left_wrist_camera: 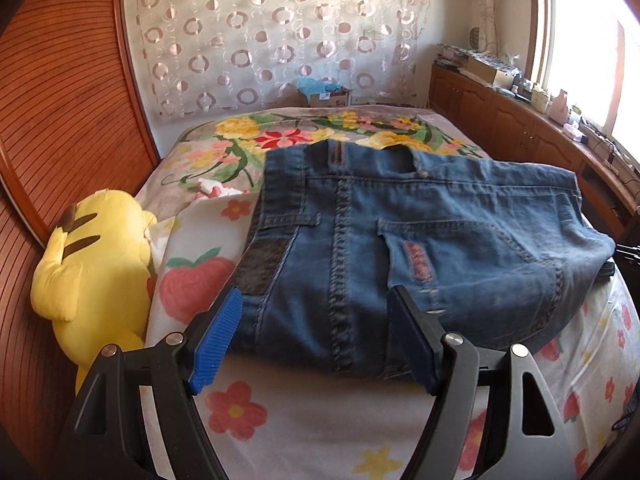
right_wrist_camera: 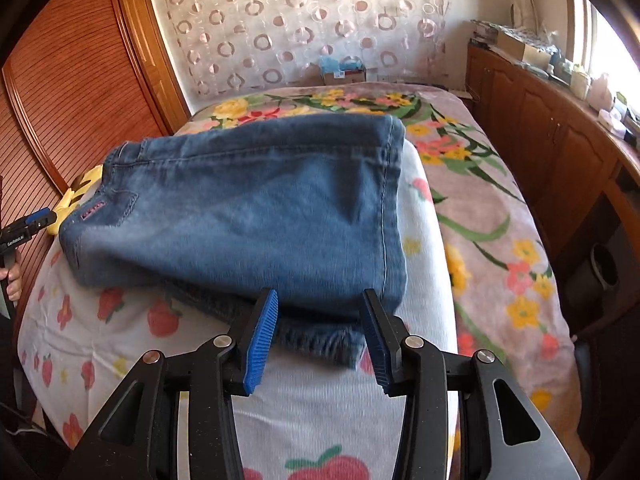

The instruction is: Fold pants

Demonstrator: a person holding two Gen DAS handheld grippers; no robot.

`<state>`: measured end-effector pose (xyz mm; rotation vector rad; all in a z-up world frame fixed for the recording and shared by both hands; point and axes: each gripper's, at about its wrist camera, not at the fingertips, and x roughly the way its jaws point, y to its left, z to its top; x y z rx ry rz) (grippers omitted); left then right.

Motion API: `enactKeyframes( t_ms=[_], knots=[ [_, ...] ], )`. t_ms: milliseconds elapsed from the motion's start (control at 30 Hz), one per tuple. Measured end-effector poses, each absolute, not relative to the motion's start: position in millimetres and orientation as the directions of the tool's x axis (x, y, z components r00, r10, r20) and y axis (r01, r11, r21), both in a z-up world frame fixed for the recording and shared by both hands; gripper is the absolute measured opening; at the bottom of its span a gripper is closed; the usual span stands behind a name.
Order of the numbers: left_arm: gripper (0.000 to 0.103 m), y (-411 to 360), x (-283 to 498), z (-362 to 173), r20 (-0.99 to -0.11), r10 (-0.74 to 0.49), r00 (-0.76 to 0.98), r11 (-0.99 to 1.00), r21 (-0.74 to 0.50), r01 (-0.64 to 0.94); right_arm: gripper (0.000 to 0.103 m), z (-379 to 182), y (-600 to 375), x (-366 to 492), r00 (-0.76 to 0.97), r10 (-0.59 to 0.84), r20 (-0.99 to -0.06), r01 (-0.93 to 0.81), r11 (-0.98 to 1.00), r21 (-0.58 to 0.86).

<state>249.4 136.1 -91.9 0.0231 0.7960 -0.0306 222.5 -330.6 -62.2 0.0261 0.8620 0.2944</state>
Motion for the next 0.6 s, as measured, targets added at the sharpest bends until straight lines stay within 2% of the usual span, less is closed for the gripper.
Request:
enactKeyframes(
  t_ms=[267,600],
  knots=[
    [0.076,165.9,249.8,-98.9,-0.722,0.037,0.691,0.999,0.011,-0.042,0.044,-69.1,-316.9,224.4,0.598,0.217,-0.772,-0.236,0.968,0.089],
    [0.076,178.5,266.8,-112.9,-0.749,0.044,0.661,0.998,0.006,-0.058,0.044,-78.7,-311.6,231.5,0.591,0.203,-0.781,-0.239,0.968,0.071]
  ],
)
